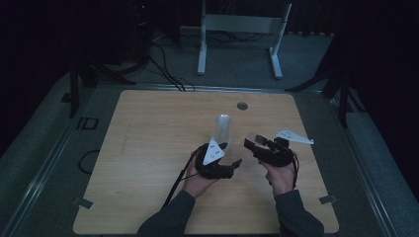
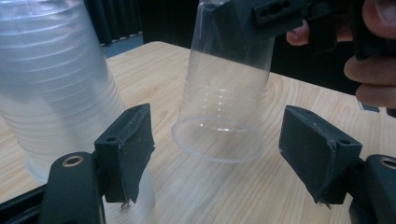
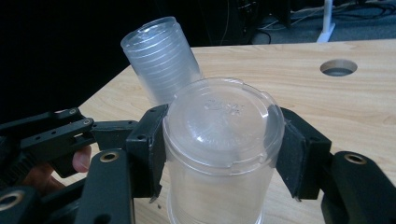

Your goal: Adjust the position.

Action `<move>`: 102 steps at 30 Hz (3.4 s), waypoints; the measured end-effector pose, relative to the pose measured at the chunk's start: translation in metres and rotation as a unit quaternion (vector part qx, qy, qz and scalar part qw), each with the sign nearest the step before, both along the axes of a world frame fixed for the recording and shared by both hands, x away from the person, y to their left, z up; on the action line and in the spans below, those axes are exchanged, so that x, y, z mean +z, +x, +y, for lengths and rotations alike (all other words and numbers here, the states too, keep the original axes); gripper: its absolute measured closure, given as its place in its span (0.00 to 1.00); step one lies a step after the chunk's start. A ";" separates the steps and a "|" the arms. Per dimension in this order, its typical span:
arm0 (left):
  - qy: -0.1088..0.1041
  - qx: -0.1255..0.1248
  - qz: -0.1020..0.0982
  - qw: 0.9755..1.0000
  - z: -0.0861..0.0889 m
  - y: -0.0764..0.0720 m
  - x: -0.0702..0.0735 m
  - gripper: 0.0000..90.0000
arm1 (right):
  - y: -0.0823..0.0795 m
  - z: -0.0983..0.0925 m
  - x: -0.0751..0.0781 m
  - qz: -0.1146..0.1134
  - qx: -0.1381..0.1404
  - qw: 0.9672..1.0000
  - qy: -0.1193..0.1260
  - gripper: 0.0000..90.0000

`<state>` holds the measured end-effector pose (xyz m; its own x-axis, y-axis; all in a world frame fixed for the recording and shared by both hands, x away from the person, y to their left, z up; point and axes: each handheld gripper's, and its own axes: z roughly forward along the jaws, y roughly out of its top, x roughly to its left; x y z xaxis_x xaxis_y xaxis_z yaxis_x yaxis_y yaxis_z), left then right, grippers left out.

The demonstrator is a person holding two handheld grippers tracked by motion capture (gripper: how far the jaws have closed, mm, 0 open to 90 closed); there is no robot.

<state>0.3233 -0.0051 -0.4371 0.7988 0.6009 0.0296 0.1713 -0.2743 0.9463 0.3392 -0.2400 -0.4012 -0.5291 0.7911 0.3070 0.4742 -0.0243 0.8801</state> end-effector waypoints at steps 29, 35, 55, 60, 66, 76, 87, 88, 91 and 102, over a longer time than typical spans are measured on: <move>-0.016 -0.006 -0.001 1.000 -0.020 0.002 -0.006 0.21 | -0.002 -0.009 -0.010 0.042 0.004 0.995 0.093 0.46; -0.021 -0.003 -0.006 1.000 -0.022 0.003 -0.008 0.21 | -0.002 -0.010 -0.010 0.051 0.006 0.992 0.111 0.46; -0.031 -0.006 -0.002 1.000 -0.024 0.009 -0.013 0.21 | 0.001 -0.017 -0.013 0.078 0.018 0.982 0.171 0.46; -0.030 -0.005 -0.003 1.000 -0.025 0.009 -0.014 0.21 | 0.001 -0.017 -0.013 0.080 0.019 0.982 0.173 0.46; -0.022 -0.005 0.001 1.000 -0.026 0.012 -0.016 0.20 | 0.001 -0.017 -0.014 0.084 0.023 0.980 0.181 0.46; -0.016 -0.004 -0.001 1.000 -0.028 0.012 -0.017 0.23 | 0.002 -0.018 -0.016 0.092 0.026 0.977 0.192 0.46; -0.008 -0.010 -0.004 1.000 -0.029 0.009 -0.017 0.30 | 0.003 -0.018 -0.018 0.099 0.029 0.976 0.191 0.45; -0.007 -0.011 -0.005 1.000 -0.029 0.009 -0.017 0.30 | 0.003 -0.018 -0.018 0.099 0.030 0.976 0.190 0.45; -0.006 -0.013 -0.008 1.000 -0.029 0.008 -0.016 0.31 | 0.003 -0.018 -0.018 0.098 0.029 0.977 0.188 0.43; -0.006 -0.012 -0.006 1.000 -0.026 0.009 -0.015 0.32 | 0.001 -0.021 -0.015 0.087 0.034 0.980 0.176 0.36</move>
<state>0.3325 -0.0310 -0.4520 0.8127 0.5818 0.0320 0.1541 -0.2675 0.9511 0.3399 -0.2612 -0.4162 -0.4923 0.5844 0.6450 0.6279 -0.2748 0.7282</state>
